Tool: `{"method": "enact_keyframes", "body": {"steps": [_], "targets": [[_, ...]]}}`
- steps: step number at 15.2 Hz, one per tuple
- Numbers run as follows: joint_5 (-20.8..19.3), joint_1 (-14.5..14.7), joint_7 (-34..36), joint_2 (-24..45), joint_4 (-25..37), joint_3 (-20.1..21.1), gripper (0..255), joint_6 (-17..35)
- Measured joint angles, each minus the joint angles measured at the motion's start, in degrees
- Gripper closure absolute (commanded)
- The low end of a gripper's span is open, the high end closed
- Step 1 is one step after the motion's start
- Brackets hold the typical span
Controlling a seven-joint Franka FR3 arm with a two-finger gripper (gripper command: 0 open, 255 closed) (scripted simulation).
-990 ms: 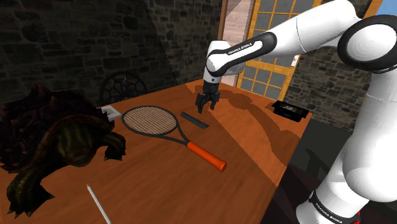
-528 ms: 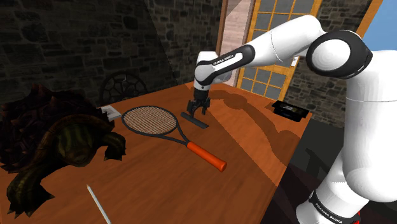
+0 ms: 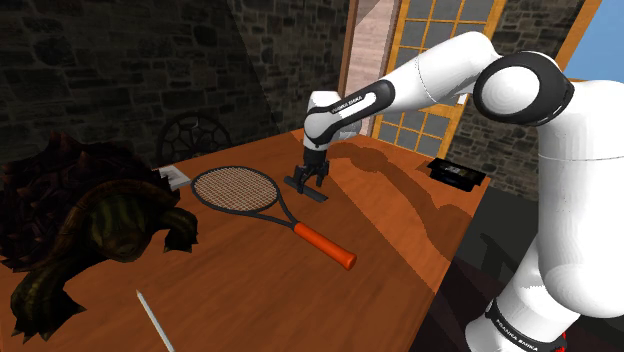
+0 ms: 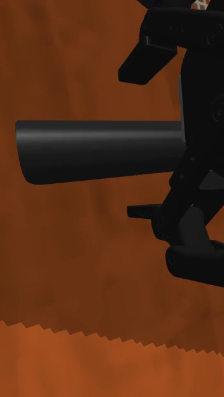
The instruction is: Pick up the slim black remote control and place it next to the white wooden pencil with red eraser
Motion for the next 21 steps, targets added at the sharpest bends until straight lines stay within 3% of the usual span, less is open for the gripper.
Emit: {"method": "enact_keyframes", "body": {"steps": [3, 4, 14, 21], "targets": [[0.0, 0.0, 0.0, 0.0, 0.0, 0.0, 0, 0.1], [0.0, 0.0, 0.0, 0.0, 0.0, 0.0, 255, 0.1], [0.0, -0.1, 0.0, -0.1, 0.0, -0.1, 255, 0.1], [-0.3, 0.1, 0.5, -2.1, 1.5, -0.1, 255, -3.6]]}}
